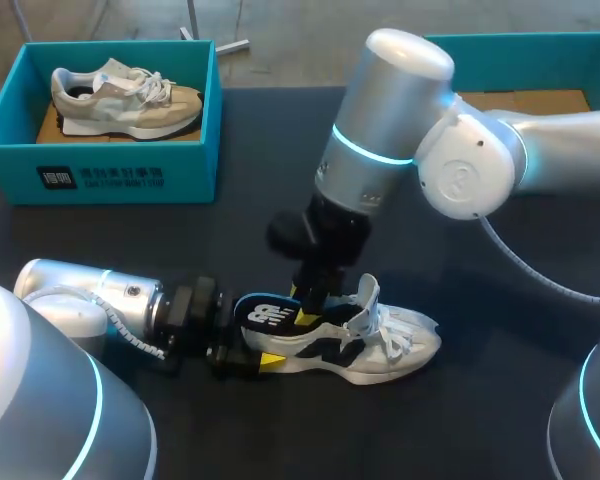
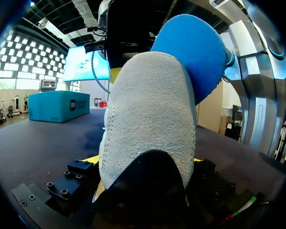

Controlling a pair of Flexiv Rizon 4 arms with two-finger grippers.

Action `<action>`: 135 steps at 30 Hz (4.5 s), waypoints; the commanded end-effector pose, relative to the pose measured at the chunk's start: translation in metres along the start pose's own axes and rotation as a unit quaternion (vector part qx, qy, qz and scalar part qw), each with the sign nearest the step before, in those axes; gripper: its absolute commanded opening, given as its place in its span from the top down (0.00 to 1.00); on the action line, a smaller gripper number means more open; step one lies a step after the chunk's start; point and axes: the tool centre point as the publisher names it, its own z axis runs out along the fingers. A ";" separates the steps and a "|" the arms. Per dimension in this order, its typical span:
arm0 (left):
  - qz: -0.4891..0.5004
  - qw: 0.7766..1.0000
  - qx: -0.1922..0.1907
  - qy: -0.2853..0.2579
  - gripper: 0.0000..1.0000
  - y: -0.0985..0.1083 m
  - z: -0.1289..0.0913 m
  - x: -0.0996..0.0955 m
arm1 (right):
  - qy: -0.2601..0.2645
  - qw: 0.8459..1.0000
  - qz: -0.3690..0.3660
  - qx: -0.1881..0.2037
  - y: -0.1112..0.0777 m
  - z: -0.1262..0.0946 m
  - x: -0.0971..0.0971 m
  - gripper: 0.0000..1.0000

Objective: Take the shoe out of the shoebox, open the shoe tongue, remove and reinsert the insole, then place the shoe into the shoebox

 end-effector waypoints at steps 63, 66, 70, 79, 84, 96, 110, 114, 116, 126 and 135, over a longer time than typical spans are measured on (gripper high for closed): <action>0.000 1.000 -0.001 -0.001 1.00 0.002 0.001 -0.001 | -0.047 0.997 -0.021 -0.064 0.013 -0.007 0.005 1.00; 0.000 1.000 -0.001 -0.001 1.00 0.002 0.001 -0.001 | -0.047 0.997 -0.021 -0.064 0.013 -0.007 0.005 1.00; 0.000 1.000 -0.001 -0.001 1.00 0.002 0.001 -0.001 | -0.047 0.997 -0.021 -0.064 0.013 -0.007 0.005 1.00; 0.000 1.000 -0.001 -0.001 1.00 0.002 0.001 -0.001 | -0.051 0.993 -0.035 -0.099 0.021 -0.025 -0.005 1.00; 0.000 1.000 -0.001 -0.001 1.00 0.002 0.001 -0.001 | -0.050 0.990 -0.045 -0.128 0.026 -0.046 -0.005 1.00; 0.000 1.000 -0.001 -0.001 1.00 0.002 0.001 -0.001 | -0.051 0.977 -0.071 -0.197 0.052 -0.123 0.005 1.00; 0.000 1.000 -0.001 -0.001 1.00 0.002 0.001 -0.001 | -0.047 0.964 -0.078 -0.248 0.058 -0.139 0.007 1.00; 0.000 1.000 -0.001 -0.001 1.00 0.002 0.001 -0.001 | -0.047 0.964 -0.078 -0.248 0.058 -0.139 0.007 1.00; 0.000 1.000 -0.001 -0.001 1.00 0.002 0.001 -0.001 | -0.046 0.966 -0.087 -0.239 0.070 -0.148 0.003 1.00; 0.000 1.000 -0.001 -0.001 1.00 0.002 0.001 -0.001 | -0.036 0.946 -0.132 -0.294 0.101 -0.210 0.011 1.00; 0.000 1.000 -0.001 -0.001 1.00 0.002 0.001 -0.001 | -0.013 0.917 -0.136 -0.375 0.097 -0.240 0.039 1.00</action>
